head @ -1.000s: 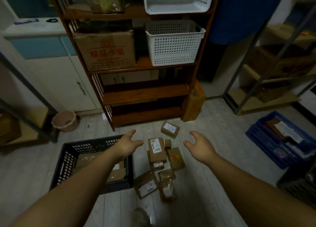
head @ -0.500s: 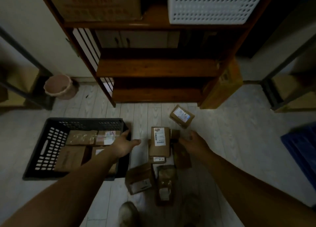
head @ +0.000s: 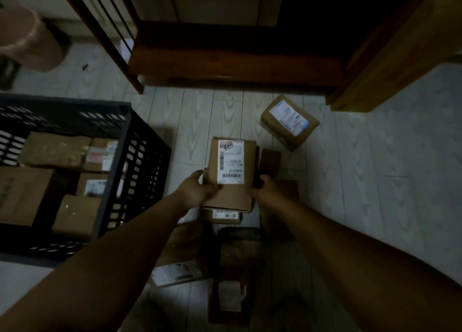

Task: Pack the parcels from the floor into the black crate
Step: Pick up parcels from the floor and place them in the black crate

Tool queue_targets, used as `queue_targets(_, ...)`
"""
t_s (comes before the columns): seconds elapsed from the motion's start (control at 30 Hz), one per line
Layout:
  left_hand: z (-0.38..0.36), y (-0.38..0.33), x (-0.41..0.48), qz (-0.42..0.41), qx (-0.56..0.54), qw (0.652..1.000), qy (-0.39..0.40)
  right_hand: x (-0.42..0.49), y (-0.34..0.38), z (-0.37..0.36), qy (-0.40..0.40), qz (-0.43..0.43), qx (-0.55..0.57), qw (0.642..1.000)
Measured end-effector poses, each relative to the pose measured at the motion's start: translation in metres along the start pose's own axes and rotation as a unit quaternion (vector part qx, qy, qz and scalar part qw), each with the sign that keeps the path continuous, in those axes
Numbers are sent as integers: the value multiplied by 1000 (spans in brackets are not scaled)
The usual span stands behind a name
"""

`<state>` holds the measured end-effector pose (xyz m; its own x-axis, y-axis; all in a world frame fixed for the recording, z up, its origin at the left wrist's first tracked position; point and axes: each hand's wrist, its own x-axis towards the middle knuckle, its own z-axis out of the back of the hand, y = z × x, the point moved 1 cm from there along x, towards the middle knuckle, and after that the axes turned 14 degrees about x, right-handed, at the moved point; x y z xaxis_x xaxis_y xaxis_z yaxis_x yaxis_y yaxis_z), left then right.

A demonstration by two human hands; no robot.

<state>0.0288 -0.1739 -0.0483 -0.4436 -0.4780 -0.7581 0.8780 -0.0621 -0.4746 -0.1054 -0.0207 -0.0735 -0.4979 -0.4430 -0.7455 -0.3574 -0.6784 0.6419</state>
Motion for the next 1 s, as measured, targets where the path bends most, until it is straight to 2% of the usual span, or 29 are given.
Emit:
queue_targets(0.17,-33,18,37,2,-77,996,53,38,-41,-30,15,-35,43,998)
queue_targets(0.33,-24,12,18,-18,-142,989,23,10,-26,-30,-27,-8,79,996)
queue_targets(0.53,11,-12,-46,-23,-115,993,23,-67,37,-20,-45,-8,44,998)
queue_targets(0.67,24,-24,-58,-35,-109,993,37,-86,54,-16,-58,-39,41,997)
queue_targets(1.0,-24,22,-11,-42,-91,993,55,-44,-4,-36,-71,-60,8,996)
